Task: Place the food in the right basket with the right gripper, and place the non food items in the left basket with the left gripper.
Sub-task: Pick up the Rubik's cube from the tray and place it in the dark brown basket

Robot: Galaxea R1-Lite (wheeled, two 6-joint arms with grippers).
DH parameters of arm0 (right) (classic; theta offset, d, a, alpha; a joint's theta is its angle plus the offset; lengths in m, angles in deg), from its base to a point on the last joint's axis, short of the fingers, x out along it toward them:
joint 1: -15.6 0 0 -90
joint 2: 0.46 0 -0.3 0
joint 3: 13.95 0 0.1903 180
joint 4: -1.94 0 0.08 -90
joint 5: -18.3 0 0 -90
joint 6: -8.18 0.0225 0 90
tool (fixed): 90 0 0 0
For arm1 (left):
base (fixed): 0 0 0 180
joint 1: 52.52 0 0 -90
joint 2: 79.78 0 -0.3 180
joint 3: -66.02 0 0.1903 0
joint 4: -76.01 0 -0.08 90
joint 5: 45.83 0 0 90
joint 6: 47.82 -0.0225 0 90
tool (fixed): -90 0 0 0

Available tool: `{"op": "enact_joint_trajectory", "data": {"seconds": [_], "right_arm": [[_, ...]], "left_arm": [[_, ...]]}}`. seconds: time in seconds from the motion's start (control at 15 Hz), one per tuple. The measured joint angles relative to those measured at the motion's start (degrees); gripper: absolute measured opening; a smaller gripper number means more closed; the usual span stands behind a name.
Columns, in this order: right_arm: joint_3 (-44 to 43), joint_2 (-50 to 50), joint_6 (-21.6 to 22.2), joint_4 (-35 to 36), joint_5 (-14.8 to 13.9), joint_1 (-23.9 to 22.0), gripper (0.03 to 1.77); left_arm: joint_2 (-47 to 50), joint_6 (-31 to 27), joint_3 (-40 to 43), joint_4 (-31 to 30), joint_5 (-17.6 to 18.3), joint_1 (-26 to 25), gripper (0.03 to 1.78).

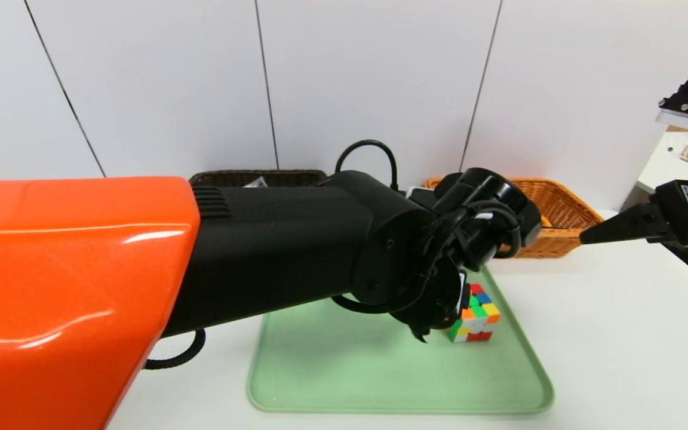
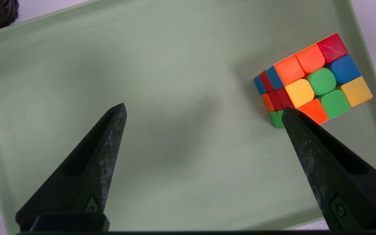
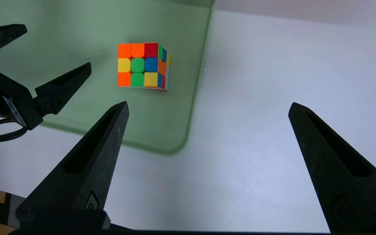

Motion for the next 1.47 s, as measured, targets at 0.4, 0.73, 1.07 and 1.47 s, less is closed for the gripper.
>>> {"op": "enact_joint_trajectory", "data": {"seconds": [0.4, 0.73, 1.07, 1.47], "right_arm": [[1.0, -0.9, 0.0, 0.0, 0.0, 0.1, 1.69], [1.2, -1.3, 0.5, 0.0, 0.0, 0.5, 1.69], [2.0, -1.5, 0.8, 0.0, 0.0, 1.2, 1.69], [3.4, -2.6, 0.8, 0.0, -0.1, 1.3, 1.69]], "left_arm": [[-0.2, 1.7, 0.0, 0.0, -5.2, 3.4, 1.69], [-0.2, 3.9, 0.0, 0.2, -6.7, 7.1, 1.69], [-1.9, 3.7, -0.2, -1.1, -8.3, 7.7, 1.69], [-2.0, -3.0, 0.2, -1.7, -5.5, 6.9, 1.69]]}}
